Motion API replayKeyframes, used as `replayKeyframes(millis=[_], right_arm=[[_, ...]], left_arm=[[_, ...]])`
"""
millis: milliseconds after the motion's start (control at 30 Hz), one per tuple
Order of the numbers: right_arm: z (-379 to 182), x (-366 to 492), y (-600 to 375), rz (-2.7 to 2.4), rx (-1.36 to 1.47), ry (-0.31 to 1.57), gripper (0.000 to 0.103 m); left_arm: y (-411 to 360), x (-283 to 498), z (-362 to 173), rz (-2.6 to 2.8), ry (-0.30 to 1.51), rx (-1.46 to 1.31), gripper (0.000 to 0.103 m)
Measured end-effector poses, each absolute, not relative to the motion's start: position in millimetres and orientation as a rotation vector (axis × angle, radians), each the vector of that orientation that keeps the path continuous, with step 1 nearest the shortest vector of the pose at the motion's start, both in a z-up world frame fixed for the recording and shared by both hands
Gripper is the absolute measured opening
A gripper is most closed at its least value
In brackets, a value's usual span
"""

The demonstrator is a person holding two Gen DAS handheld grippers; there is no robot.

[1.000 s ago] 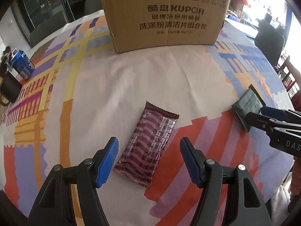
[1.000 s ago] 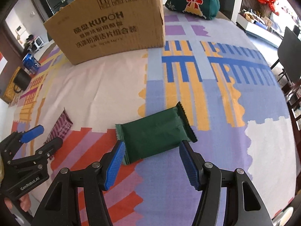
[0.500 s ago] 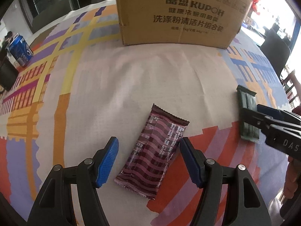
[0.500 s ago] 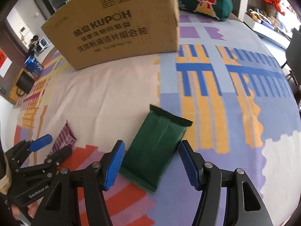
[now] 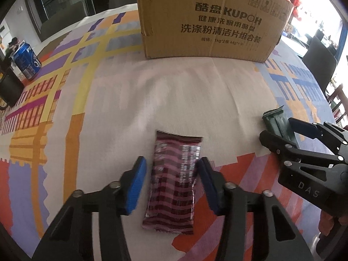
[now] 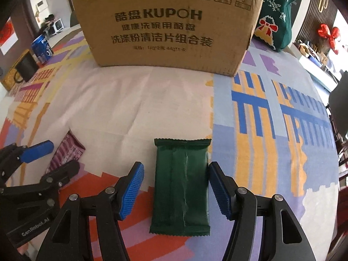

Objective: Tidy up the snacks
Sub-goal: 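Grasp the striped chocolate bar with the left tool while the right tool grasps the dark green packet, then carry the chocolate bar and dark green packet into the box with both tools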

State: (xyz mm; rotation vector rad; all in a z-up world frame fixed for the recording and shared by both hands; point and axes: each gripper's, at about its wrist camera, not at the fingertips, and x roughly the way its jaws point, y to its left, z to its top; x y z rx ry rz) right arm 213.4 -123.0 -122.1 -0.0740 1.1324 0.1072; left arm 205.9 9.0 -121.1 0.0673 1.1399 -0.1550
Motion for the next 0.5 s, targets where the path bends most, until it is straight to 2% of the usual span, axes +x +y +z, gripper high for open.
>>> replayKeyframes(millis=[67,100,233,500], right_arm=[[-122.2,214.2,-121.1,0.110,-0.072,1.124,0.054],[-121.2,213.3,-122.1,0.114,-0.073,1.117,0.046],[-120.0,212.7,-124.5,0.129,-0.066,1.117,0.046],[-110.5,205.1,-131.2,0.177,-0.010,1.122,0.046]], left_arm=[[9.9,207.0,-120.5,-0.163,1.140,0.053,0.041],[10.1,207.2,-120.4,-0.164,1.138,0.047,0.040],[12.1,208.7,-118.4,-0.170,1.142,0.011,0.036],[6.9,204.1,-102.8,-0.193,1.115,-0.007,0.036]])
